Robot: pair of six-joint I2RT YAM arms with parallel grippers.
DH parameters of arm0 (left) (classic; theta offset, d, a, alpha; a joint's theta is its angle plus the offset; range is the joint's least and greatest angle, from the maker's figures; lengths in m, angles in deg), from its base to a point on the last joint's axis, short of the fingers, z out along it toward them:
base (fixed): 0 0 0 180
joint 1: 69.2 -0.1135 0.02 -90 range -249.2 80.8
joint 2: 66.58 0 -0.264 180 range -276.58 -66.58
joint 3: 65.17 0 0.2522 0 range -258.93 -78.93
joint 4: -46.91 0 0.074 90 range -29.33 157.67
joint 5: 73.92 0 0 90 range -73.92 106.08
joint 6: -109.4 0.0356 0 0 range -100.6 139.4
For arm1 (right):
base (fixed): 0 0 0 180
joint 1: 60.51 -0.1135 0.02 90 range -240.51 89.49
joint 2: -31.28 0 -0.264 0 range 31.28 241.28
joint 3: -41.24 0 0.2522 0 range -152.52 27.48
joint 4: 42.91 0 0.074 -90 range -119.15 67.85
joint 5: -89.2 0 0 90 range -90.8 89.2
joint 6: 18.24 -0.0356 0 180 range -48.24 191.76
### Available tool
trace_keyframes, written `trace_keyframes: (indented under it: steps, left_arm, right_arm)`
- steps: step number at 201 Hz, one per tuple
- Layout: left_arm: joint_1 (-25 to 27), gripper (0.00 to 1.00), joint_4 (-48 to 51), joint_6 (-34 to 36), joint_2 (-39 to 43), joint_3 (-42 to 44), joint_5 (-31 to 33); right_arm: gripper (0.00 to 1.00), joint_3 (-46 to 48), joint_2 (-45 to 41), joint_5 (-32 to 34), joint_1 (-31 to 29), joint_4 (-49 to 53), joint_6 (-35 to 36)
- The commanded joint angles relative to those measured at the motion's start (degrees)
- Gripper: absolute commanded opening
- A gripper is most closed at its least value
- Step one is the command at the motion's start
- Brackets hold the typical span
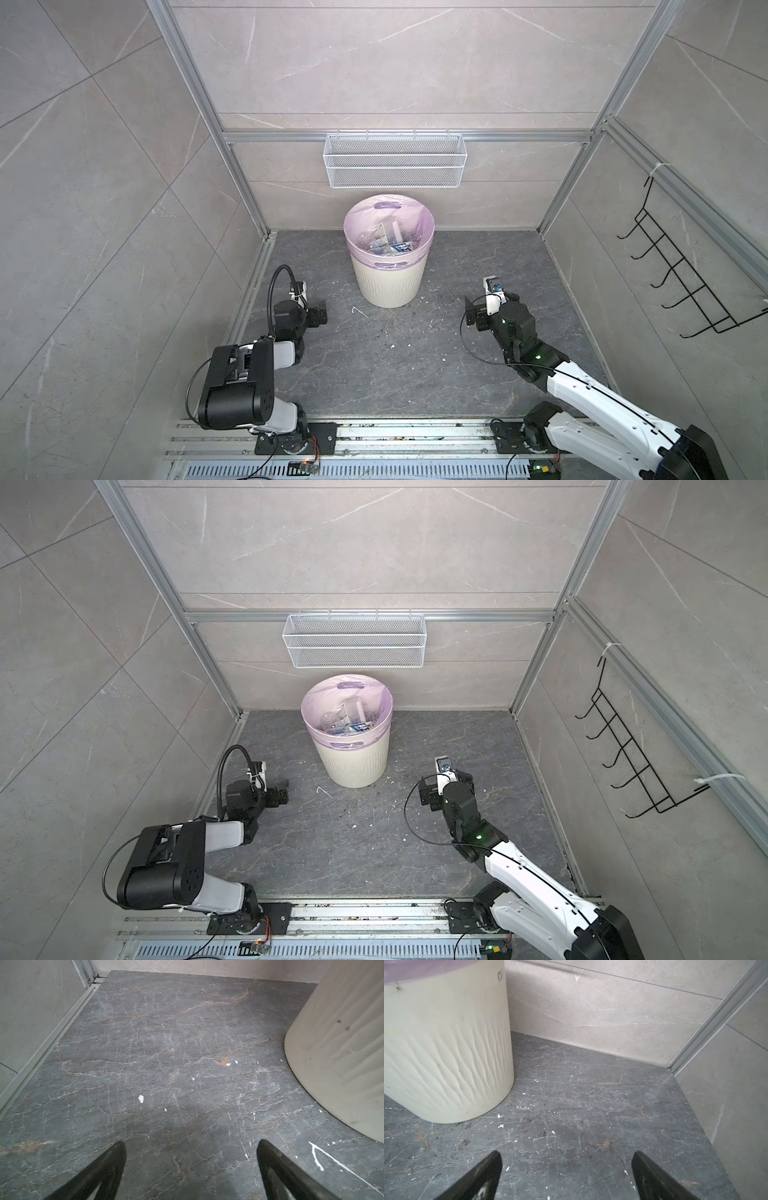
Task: Throw the plastic bottles in the bin
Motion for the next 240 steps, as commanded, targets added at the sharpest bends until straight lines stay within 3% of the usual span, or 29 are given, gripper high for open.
trace_keyframes:
  steps: [1, 23, 95, 151, 163, 210, 240]
  left_arm:
    - [-0.37, 1.00, -3.33, -0.07, -0.19, -1.30, -0.93]
    - [-0.36, 1.00, -6.39, -2.05, -1.57, -0.29, 4.27]
    - [-0.41, 1.00, -5.97, -2.10, -1.49, -0.40, 4.35]
    - [-0.39, 1.00, -5.90, -2.04, -1.49, -0.41, 4.27]
    - [-0.39, 1.00, -5.86, -2.04, -1.46, -0.41, 4.32]
    - [-0.36, 1.00, -5.91, -2.02, -1.49, -0.41, 4.37]
    - [-0.34, 1.00, -5.85, -2.05, -1.49, -0.41, 4.39]
  right_arm:
    - [1.00, 1.63, 1.17, 2.97, 1.48, -4.36, 1.54]
    - [1.00, 2.33, 4.61, 3.28, 4.61, -8.05, 2.28]
    - [1.00, 1.17, 21.57, -9.23, 14.35, -17.98, 0.22]
    - [1.00, 3.23, 31.06, -11.30, 15.28, -32.12, 6.16]
    - [1.00, 1.38, 30.64, -13.27, 16.95, -26.89, 4.53]
    - [0.99, 8.34, 32.50, -19.10, 21.97, -41.62, 1.30]
    - [0.99, 7.55, 34.02, -22.37, 24.00, -41.42, 0.31]
